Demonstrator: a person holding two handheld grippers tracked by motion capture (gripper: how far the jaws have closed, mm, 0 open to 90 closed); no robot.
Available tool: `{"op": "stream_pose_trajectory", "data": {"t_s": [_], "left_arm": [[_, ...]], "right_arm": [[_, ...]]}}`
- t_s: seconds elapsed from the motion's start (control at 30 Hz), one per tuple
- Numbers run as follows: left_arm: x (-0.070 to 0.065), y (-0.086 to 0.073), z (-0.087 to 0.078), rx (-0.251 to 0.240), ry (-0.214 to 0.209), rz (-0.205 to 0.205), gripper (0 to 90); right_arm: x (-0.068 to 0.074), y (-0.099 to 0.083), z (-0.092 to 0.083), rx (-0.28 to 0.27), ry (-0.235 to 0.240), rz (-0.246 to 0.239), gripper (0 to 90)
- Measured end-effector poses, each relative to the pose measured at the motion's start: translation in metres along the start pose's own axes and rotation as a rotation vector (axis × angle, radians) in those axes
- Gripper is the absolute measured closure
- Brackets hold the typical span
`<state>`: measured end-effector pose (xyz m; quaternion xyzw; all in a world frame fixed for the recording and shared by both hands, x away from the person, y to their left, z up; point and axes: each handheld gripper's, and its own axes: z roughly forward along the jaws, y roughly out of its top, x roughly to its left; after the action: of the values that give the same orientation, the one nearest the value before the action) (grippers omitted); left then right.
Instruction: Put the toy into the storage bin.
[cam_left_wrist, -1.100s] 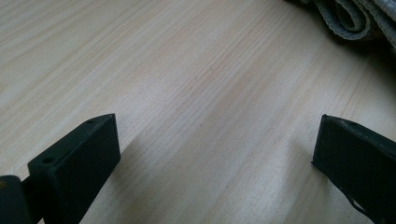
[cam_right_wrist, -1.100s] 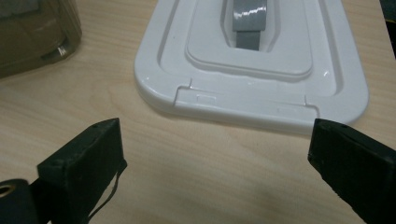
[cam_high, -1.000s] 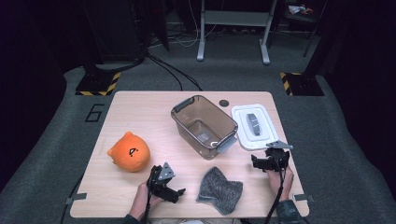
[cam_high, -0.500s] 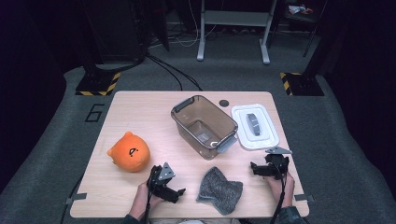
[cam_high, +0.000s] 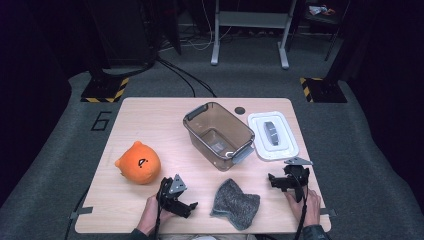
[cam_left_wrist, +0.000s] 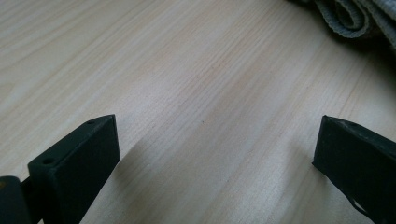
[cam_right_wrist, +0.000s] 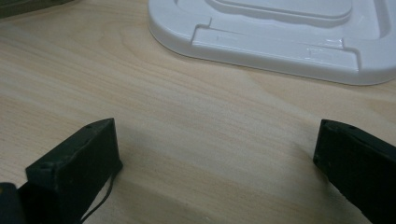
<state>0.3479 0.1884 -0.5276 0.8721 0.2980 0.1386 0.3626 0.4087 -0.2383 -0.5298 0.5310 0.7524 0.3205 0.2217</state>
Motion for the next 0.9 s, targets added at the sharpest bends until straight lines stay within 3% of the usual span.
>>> {"op": "stream_pose_trajectory", "data": {"t_s": [0.2, 0.33, 0.43, 0.57, 0.67, 0.9], "left_arm": [[0.006, 0.012, -0.019, -0.036, -0.012, -0.013, 0.0], [0.013, 0.022, -0.036, -0.06, 0.012, -0.009, 0.0], [0.021, 0.026, -0.05, -0.097, 0.019, -0.043, 0.0], [0.033, 0.031, -0.07, -0.127, 0.06, -0.068, 0.0], [0.045, 0.033, -0.089, -0.16, 0.118, -0.065, 0.1], [0.079, 0.028, -0.115, -0.159, 0.223, -0.111, 0.0]], "right_arm": [[-0.001, 0.001, 0.001, 0.003, 0.008, -0.016, 0.0], [-0.002, 0.001, 0.001, 0.002, 0.015, -0.024, 0.0], [-0.003, 0.001, 0.001, 0.001, 0.021, -0.032, 0.0], [-0.003, 0.001, 0.001, 0.002, 0.024, -0.035, 0.0], [-0.003, 0.001, 0.001, 0.001, 0.024, -0.035, 0.0], [-0.003, 0.001, 0.001, 0.002, 0.026, -0.038, 0.0]]}}
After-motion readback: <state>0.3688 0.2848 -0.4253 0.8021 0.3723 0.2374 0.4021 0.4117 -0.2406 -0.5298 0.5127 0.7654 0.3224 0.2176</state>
